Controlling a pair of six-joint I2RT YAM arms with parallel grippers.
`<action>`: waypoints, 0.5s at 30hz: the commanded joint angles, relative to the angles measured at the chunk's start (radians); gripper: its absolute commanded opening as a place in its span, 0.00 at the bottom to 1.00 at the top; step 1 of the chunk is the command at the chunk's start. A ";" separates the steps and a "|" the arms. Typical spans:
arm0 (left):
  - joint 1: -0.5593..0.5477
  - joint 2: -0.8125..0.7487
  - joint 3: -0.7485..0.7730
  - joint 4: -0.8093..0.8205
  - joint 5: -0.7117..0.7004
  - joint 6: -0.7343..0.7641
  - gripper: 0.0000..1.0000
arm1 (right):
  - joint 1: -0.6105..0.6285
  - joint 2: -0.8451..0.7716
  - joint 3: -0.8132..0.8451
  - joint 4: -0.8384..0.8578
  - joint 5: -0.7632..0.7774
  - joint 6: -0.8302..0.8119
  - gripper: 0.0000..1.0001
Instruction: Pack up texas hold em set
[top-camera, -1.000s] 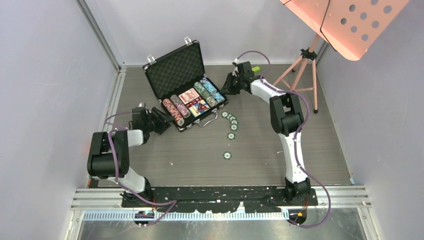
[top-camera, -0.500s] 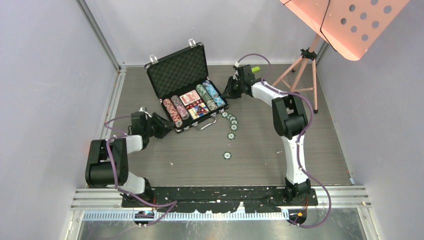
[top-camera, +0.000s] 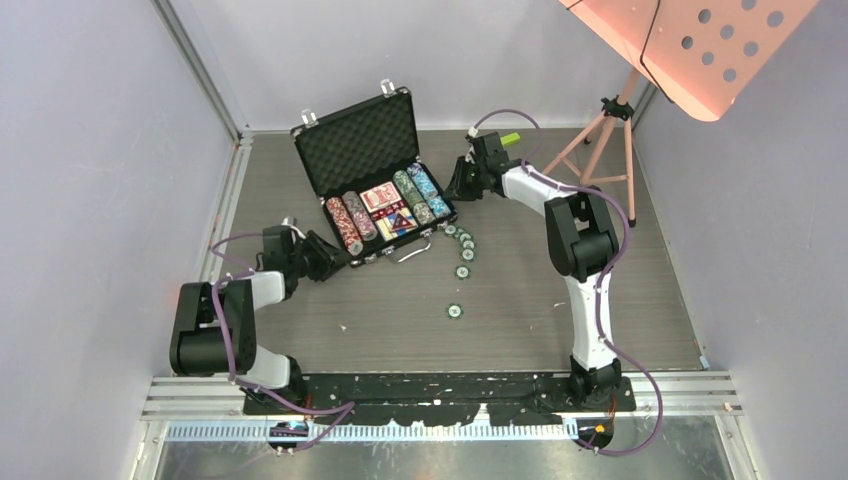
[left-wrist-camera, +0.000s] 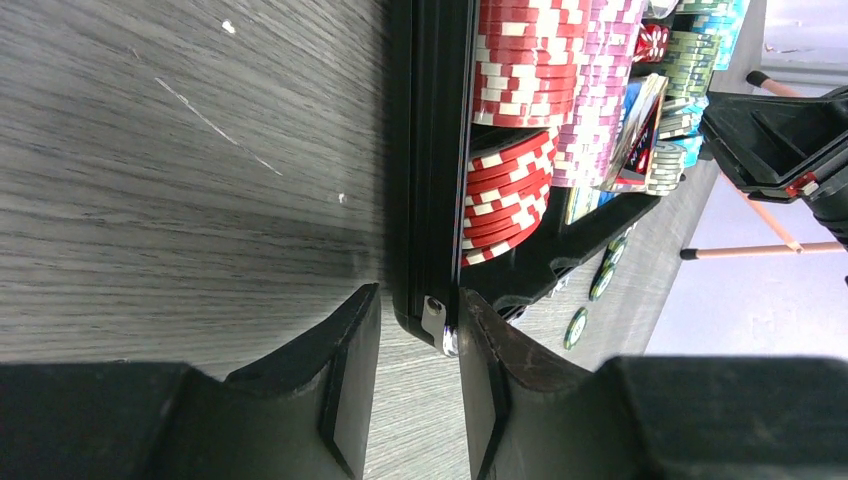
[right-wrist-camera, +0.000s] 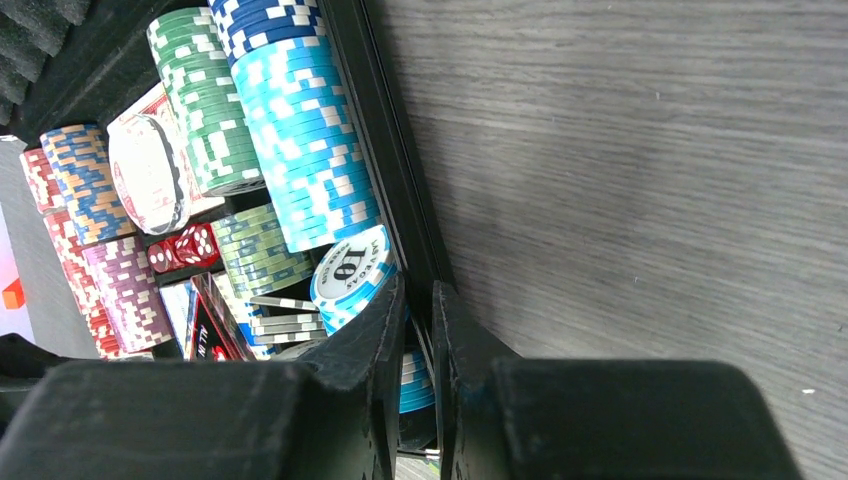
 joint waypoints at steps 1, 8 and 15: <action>-0.005 -0.011 0.004 -0.021 0.022 0.037 0.35 | 0.018 -0.094 -0.035 -0.094 -0.012 0.008 0.01; -0.006 0.004 0.013 -0.024 0.018 0.047 0.35 | 0.030 -0.119 -0.061 -0.107 0.007 0.013 0.01; -0.012 0.047 0.028 -0.013 0.035 0.053 0.32 | 0.030 -0.130 -0.056 -0.139 0.038 0.008 0.01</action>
